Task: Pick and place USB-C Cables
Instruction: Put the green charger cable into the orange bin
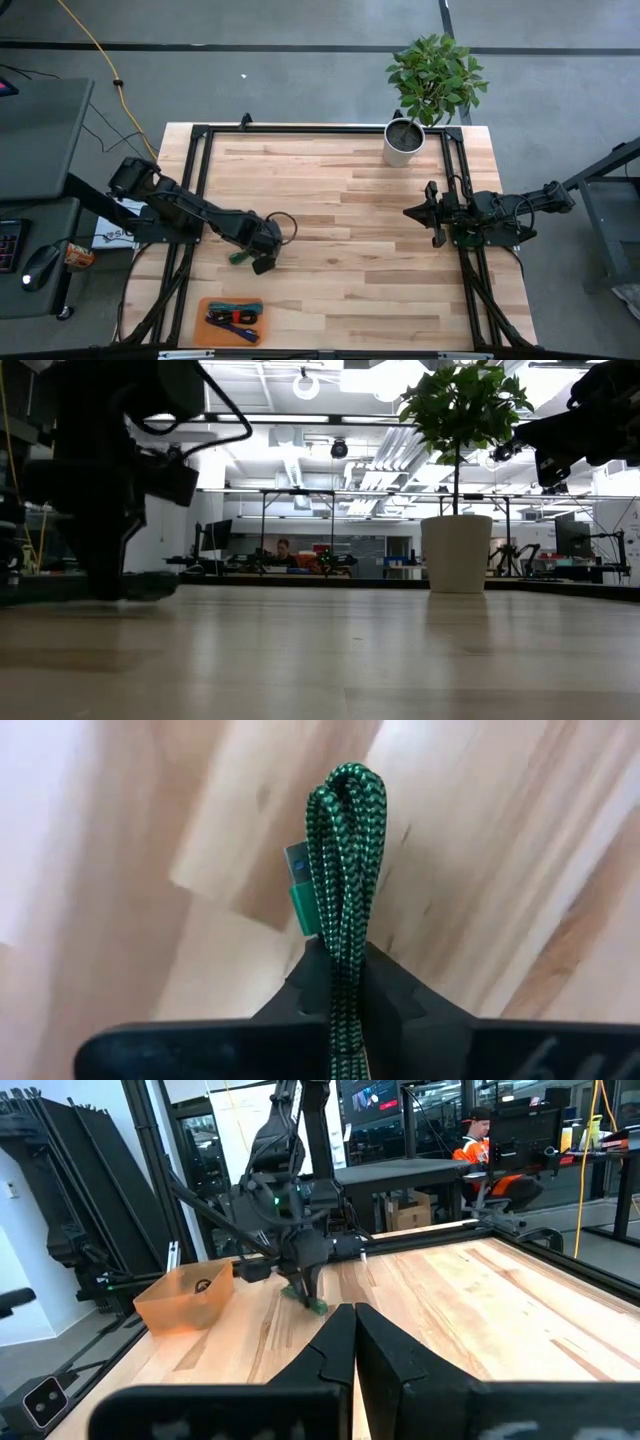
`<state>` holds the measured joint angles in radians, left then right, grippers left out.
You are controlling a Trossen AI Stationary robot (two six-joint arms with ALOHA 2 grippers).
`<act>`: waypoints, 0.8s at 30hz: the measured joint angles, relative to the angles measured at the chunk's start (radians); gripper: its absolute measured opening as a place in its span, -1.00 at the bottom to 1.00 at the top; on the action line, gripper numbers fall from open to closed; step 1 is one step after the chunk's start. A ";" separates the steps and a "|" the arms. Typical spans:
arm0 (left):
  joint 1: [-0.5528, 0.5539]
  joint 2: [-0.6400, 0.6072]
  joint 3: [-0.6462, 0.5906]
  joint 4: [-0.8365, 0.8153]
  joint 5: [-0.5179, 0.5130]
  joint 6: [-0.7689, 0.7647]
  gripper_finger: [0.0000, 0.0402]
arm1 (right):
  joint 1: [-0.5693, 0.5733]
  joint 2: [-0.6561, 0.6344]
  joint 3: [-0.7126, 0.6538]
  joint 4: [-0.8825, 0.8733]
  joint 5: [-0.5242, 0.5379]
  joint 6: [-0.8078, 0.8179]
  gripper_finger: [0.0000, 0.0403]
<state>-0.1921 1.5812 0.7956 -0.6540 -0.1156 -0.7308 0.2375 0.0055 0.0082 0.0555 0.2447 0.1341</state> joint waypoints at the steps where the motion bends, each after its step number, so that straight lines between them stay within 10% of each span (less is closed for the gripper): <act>1: -0.003 -0.025 0.004 0.000 -0.012 0.006 -0.98 | 0.000 0.000 0.000 0.000 0.000 0.000 -1.00; 16: -0.127 -0.574 0.013 0.232 -0.529 0.239 -1.00 | 0.000 0.000 0.000 0.000 0.000 -0.001 -1.00; 24: -0.176 -0.687 -0.061 0.492 -0.585 0.646 -1.00 | 0.000 0.000 0.000 0.000 0.000 0.000 -1.00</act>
<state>-0.3679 0.8942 0.7348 -0.1615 -0.7004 -0.0847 0.2375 0.0051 0.0082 0.0559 0.2443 0.1340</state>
